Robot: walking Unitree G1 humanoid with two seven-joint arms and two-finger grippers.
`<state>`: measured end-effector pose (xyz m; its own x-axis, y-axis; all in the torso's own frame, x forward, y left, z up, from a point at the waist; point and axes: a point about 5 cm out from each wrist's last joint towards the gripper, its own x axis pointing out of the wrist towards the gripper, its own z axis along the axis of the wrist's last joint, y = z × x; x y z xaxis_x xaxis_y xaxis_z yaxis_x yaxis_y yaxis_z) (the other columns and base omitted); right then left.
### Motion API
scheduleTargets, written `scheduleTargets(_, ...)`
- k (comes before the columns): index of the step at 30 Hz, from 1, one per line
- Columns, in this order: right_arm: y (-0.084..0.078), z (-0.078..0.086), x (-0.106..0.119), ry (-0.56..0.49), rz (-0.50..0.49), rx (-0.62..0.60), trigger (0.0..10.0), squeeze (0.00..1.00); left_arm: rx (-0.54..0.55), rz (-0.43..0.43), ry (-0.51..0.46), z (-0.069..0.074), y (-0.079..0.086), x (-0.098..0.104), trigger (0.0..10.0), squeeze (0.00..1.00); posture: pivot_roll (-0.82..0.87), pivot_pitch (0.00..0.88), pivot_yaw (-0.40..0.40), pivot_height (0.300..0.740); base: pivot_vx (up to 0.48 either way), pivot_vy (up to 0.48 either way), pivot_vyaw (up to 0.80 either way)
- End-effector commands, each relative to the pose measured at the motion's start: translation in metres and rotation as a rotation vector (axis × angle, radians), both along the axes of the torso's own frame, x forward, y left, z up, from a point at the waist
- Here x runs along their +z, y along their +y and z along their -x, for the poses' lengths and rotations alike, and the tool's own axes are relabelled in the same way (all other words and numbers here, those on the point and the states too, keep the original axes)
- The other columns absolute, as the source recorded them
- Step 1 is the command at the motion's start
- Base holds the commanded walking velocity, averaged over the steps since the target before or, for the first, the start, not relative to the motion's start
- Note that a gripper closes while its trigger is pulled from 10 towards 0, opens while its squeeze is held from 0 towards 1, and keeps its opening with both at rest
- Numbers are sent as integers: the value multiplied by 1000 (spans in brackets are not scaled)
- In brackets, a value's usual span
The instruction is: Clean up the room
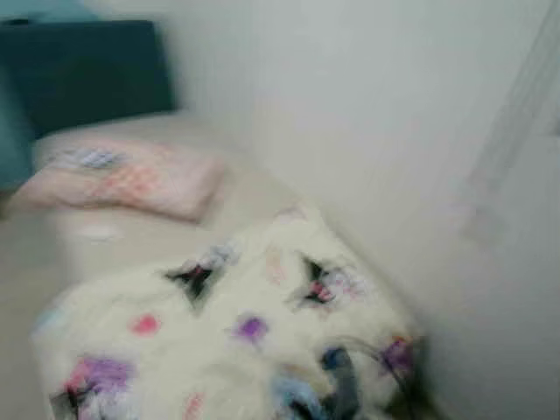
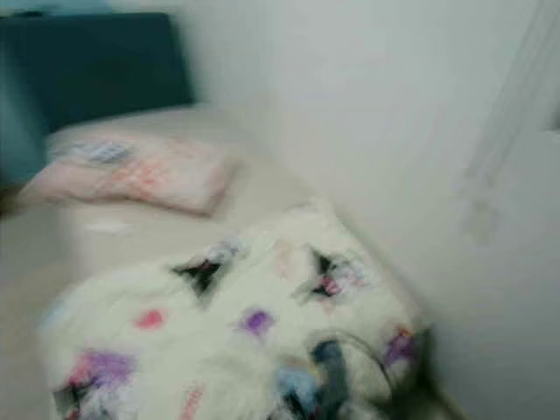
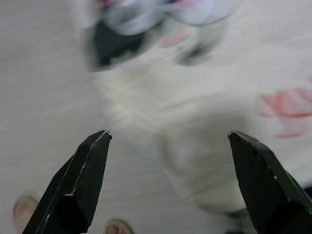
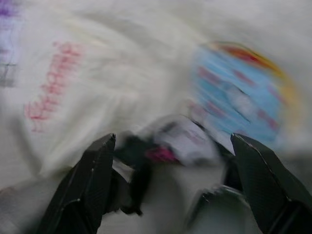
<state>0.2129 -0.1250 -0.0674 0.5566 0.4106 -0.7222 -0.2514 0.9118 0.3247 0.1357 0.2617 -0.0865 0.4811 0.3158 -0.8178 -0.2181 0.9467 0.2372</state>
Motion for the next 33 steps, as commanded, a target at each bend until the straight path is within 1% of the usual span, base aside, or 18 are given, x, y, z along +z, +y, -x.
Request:
scheduleTargets(1,9,1,0,-9,-14,27,10000,0,-10,-1,95,22,-1,-8,10000,0,4,0,-79,735,0,-469,638)
scheduleTargets(5,11,2,0,-9,-14,42,10000,0,-7,-4,92,22,-1,-8,10000,0,2,0,-77,735,0,-454,638)
scheduleTargets(9,10,2,0,-14,-5,29,10000,0,0,-9,100,22,-1,-8,10000,0,1,0,-76,735,0,0,625)
scheduleTargets(13,7,1,-1,-2,22,2,10000,0,-7,-2,96,21,-2,-8,10000,0,0,0,-75,735,0,0,0)
scheduleTargets(17,7,1,-1,-3,24,5,10000,0,-7,6,93,22,-3,-9,10000,0,0,0,-75,735,0,0,0)
scheduleTargets(19,7,2,-1,-1,35,14,10000,0,-9,27,93,22,-5,-10,10000,0,0,0,-75,735,0,0,0)
scheduleTargets(23,7,2,-1,-1,38,15,10000,0,-8,31,92,22,-6,-10,10000,0,0,0,-75,735,0,0,0)
scheduleTargets(33,7,0,0,-8,38,10,10000,0,-14,40,94,22,-8,-10,10000,0,2,0,-78,735,0,-342,0)
